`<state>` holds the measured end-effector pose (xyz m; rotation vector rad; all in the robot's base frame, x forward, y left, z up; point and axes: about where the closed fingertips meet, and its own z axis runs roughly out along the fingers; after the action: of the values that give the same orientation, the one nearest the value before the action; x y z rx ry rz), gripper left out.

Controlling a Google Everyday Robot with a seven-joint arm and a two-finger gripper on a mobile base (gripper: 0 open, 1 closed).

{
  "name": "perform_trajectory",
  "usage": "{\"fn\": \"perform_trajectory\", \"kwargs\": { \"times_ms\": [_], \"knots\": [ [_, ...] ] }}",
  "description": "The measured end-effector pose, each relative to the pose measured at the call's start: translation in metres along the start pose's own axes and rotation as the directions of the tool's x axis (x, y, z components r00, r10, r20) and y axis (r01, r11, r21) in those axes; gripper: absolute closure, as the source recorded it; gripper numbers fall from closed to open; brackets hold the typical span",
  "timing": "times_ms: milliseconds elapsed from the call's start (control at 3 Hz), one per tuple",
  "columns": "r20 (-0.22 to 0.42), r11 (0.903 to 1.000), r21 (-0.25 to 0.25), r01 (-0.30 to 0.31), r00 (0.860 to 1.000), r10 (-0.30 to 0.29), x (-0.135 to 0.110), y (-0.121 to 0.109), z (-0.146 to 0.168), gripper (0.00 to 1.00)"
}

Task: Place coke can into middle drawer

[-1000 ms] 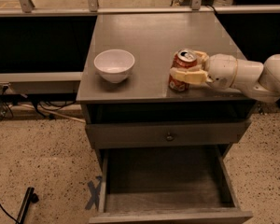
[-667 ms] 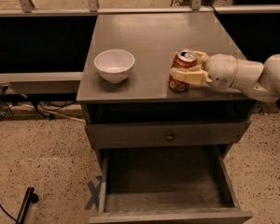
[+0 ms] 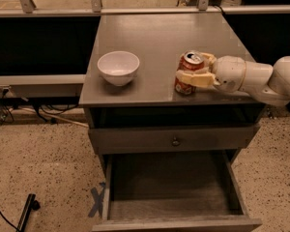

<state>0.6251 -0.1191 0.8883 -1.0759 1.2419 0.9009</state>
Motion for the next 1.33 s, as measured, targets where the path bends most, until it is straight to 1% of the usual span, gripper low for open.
{"fn": "perform_trajectory", "kwargs": {
  "times_ms": [1333],
  "knots": [
    [0.000,1.0000,0.000,0.000,1.000,0.000,0.0000,0.0000,0.0000,1.00]
  ]
}}
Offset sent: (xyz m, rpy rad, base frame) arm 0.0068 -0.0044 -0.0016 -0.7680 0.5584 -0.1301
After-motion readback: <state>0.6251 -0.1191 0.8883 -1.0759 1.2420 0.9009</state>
